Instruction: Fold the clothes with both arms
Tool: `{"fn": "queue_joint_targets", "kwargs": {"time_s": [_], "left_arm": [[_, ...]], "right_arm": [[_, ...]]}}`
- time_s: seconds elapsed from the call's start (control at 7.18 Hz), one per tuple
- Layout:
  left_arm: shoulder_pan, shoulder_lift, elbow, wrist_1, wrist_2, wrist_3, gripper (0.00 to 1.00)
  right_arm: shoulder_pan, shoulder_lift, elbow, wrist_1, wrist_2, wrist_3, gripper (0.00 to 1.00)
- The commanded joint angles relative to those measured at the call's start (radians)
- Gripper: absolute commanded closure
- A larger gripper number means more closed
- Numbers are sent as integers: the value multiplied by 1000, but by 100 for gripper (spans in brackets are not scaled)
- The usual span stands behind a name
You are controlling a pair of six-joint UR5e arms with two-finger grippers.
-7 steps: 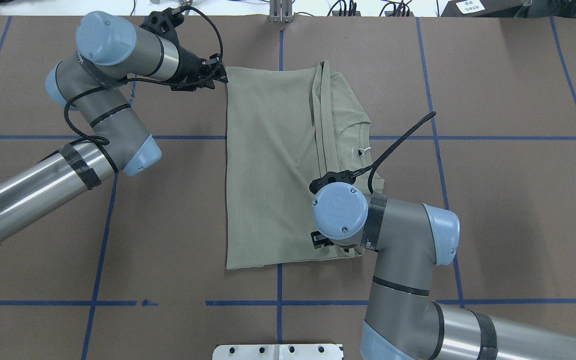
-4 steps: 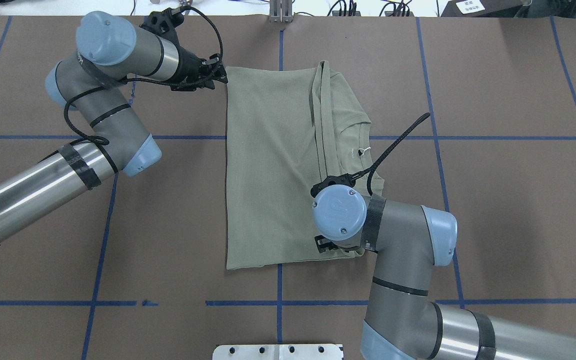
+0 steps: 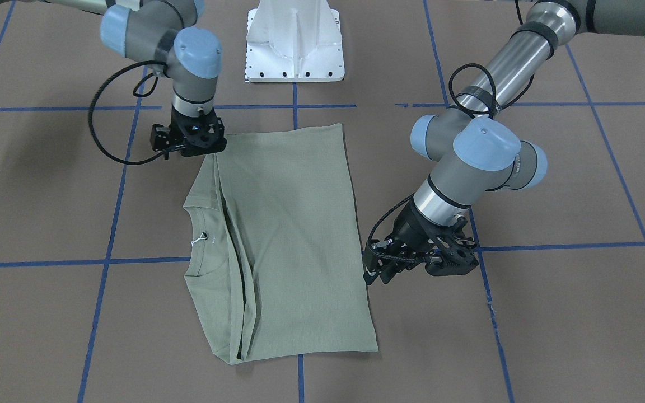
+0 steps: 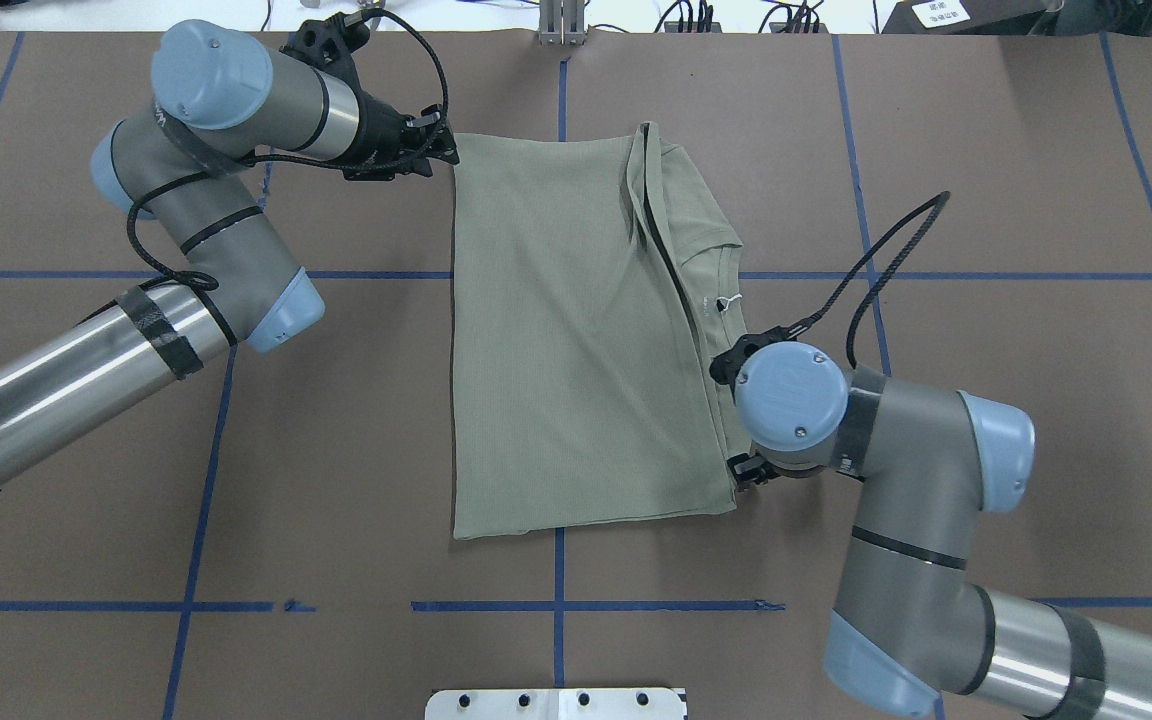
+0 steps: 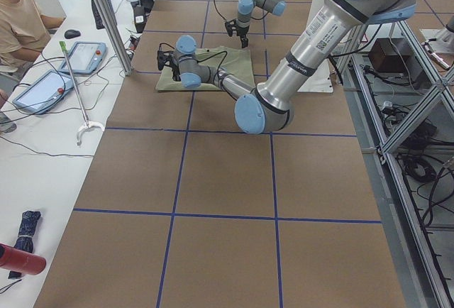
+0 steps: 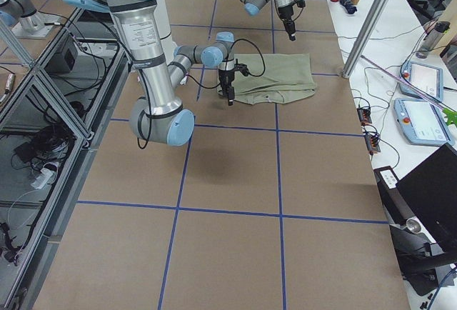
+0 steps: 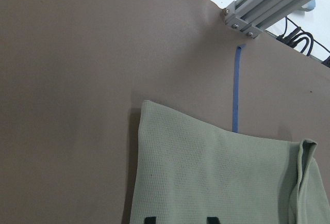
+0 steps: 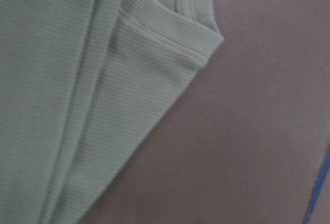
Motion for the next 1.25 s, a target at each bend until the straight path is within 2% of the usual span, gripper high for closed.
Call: {"fn": "queue_joint_targets", "kwargs": {"time_s": [0.0, 0.28, 0.56, 0.84, 0.98, 1.11], "left_arm": [[0, 1, -13, 10, -5, -1, 55], [-2, 2, -35, 17, -7, -1, 55], [-2, 34, -122, 93, -25, -1, 55], [-2, 90, -203, 122, -39, 1, 55], [-3, 105, -234, 124, -37, -1, 54], [-2, 164, -318, 124, -39, -1, 54]], "right_arm": [[-3, -79, 91, -8, -3, 23, 0], [19, 48, 16, -19, -3, 42, 0], [88, 136, -56, -3, -3, 75, 0], [144, 183, -189, 148, -1, 82, 0], [163, 211, -246, 179, 2, 80, 0], [168, 234, -262, 195, 5, 94, 0]]}}
